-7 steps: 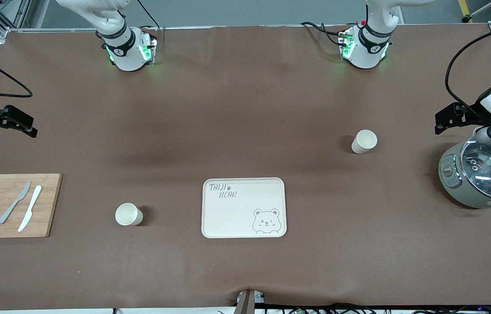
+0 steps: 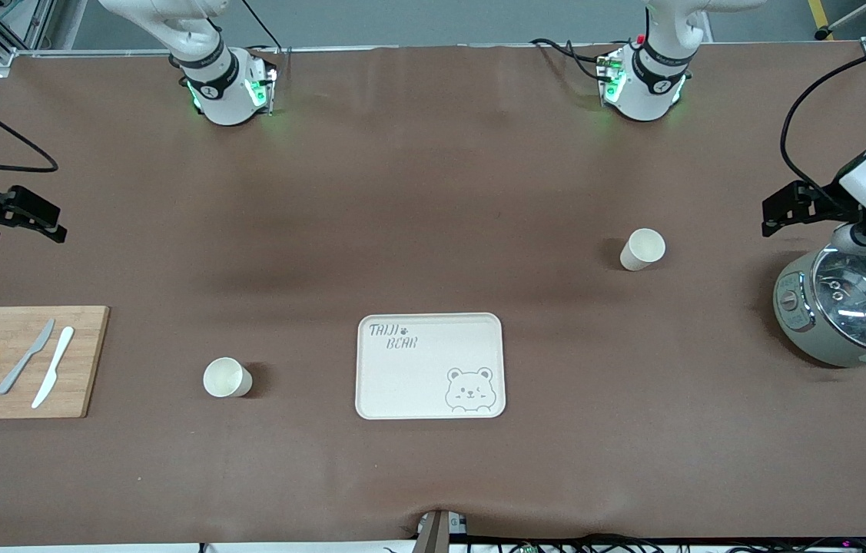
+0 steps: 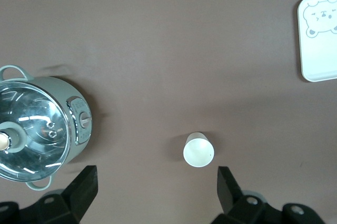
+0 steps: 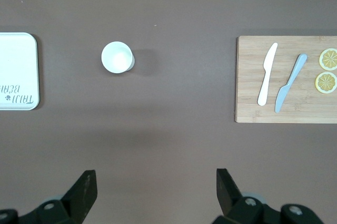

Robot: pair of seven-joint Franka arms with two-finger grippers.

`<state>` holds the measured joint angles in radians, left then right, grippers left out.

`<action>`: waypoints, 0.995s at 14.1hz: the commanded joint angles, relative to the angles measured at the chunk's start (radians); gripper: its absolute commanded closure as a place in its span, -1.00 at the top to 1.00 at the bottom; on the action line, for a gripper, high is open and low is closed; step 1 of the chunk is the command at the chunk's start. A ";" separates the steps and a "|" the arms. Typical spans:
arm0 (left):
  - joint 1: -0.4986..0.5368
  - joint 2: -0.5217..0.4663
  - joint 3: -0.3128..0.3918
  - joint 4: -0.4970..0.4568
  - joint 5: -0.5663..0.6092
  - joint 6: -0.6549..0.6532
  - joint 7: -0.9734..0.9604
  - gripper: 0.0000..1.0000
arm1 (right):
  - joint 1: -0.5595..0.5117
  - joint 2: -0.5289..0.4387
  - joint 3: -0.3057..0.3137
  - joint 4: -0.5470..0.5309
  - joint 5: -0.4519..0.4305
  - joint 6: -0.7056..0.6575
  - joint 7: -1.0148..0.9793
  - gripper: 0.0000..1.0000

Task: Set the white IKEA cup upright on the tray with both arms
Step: 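Move the right and left grippers out toward the two white cups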

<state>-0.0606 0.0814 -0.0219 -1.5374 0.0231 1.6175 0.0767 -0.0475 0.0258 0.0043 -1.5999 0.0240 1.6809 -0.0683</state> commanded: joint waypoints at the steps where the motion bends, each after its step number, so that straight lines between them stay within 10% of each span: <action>1: 0.002 -0.020 -0.013 -0.102 0.015 0.033 0.003 1.00 | 0.009 0.026 -0.003 0.028 0.002 -0.004 -0.005 1.00; 14: 0.008 -0.223 -0.023 -0.733 0.012 0.469 0.000 1.00 | 0.070 0.365 -0.003 0.101 0.126 0.292 0.106 1.00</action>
<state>-0.0604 -0.0814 -0.0339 -2.1893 0.0231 2.0376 0.0778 0.0059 0.3036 0.0053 -1.5728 0.1404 1.9518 0.0023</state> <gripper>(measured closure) 0.000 0.000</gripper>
